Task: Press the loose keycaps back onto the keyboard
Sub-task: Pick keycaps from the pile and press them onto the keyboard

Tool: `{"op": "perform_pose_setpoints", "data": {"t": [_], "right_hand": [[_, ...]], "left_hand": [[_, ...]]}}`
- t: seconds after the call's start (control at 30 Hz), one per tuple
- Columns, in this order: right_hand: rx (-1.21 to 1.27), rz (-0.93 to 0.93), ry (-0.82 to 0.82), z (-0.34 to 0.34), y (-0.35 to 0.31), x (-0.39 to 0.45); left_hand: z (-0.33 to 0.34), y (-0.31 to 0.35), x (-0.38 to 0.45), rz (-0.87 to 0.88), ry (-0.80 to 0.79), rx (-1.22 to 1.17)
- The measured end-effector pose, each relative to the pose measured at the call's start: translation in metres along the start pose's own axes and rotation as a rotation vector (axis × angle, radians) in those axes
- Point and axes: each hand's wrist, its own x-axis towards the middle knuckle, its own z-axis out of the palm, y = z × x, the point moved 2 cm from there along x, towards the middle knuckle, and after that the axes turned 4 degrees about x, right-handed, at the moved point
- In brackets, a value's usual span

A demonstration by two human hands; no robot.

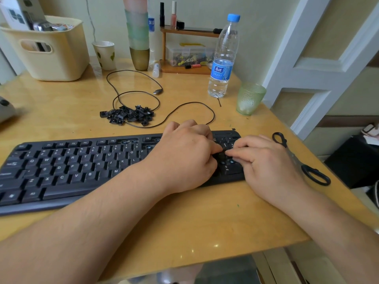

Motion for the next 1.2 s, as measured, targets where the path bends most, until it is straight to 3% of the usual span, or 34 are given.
{"op": "perform_pose_setpoints", "data": {"t": [0.13, 0.37, 0.57, 0.67, 0.77, 0.9, 1.03, 1.1, 1.2], "right_hand": [[0.036, 0.09, 0.144, -0.006, 0.007, -0.004], [0.023, 0.125, -0.004, -0.007, -0.002, -0.007], [0.065, 0.127, 0.022, -0.008, -0.001, -0.007], [0.126, 0.153, 0.105, -0.007, 0.003, -0.002], [0.174, 0.212, 0.147, -0.011, 0.005, 0.015], [0.295, 0.325, 0.082, -0.015, -0.009, 0.068], [0.321, 0.325, -0.219, 0.008, -0.041, 0.129], [0.311, 0.3, -0.357, 0.03, -0.063, 0.149], [0.263, 0.299, -0.401, 0.065, -0.093, 0.168]], "left_hand": [[-0.001, -0.007, 0.001, -0.025, 0.019, -0.002], [-0.002, -0.007, 0.001, -0.028, 0.039, -0.016], [-0.002, -0.005, 0.0, -0.015, 0.034, -0.039], [-0.002, -0.003, 0.0, 0.003, -0.047, -0.036], [-0.007, 0.0, -0.002, 0.028, 0.012, -0.036], [-0.009, 0.0, -0.004, 0.064, -0.023, -0.012], [-0.039, -0.026, -0.006, -0.123, 0.178, -0.105], [-0.057, -0.055, -0.007, -0.315, 0.054, -0.131], [-0.075, -0.101, -0.018, -0.485, -0.263, -0.103]]}}
